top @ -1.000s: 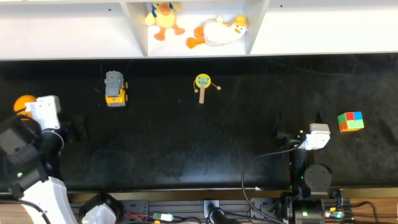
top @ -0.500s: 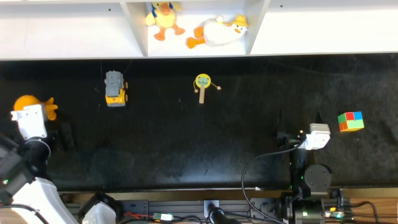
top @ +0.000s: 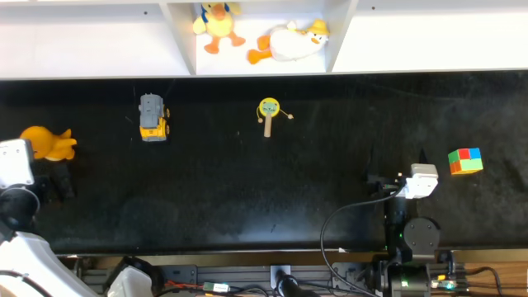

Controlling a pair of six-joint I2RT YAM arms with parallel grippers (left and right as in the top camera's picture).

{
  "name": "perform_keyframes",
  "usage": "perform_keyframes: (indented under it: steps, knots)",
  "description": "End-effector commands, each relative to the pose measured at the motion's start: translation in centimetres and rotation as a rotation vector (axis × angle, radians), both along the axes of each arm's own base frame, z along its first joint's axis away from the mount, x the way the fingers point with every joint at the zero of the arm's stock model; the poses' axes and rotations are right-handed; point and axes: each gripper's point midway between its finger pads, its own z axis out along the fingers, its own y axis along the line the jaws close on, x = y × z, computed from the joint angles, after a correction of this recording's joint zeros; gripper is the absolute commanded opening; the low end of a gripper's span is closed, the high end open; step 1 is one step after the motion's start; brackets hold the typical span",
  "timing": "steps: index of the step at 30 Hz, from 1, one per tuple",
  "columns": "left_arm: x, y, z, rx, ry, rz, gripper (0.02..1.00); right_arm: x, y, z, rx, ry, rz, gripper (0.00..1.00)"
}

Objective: Store Toys

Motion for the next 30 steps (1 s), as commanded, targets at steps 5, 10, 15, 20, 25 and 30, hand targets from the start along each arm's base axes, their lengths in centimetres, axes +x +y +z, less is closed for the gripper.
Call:
perform_keyframes:
  steps: [5,10,15,20,25,30]
  knots:
    - [0.9,3.4,-0.2,0.055,-0.014,0.003,0.993,0.0,0.0,-0.3,0.005,-0.004,0.003,0.993]
    - [1.9,4.7,-1.1,0.054,-0.022,-0.005,0.996,0.0,0.0,-0.3,0.005,-0.004,0.003,0.996]
    - [2.6,5.6,-1.7,0.062,-0.031,-0.008,0.998,0.0,0.0,-0.3,0.004,-0.004,0.003,0.996]
    - [2.6,5.8,-1.6,0.061,-0.033,0.000,0.998,0.0,0.0,-0.3,0.004,-0.004,0.003,0.996]
    - [2.7,5.8,-1.6,0.061,-0.032,0.000,0.998,0.0,0.0,-0.3,0.004,-0.004,0.003,0.996]
    - [2.9,6.3,-1.3,0.064,-0.050,0.016,0.998,0.0,0.0,-0.3,0.005,-0.004,0.003,0.996]
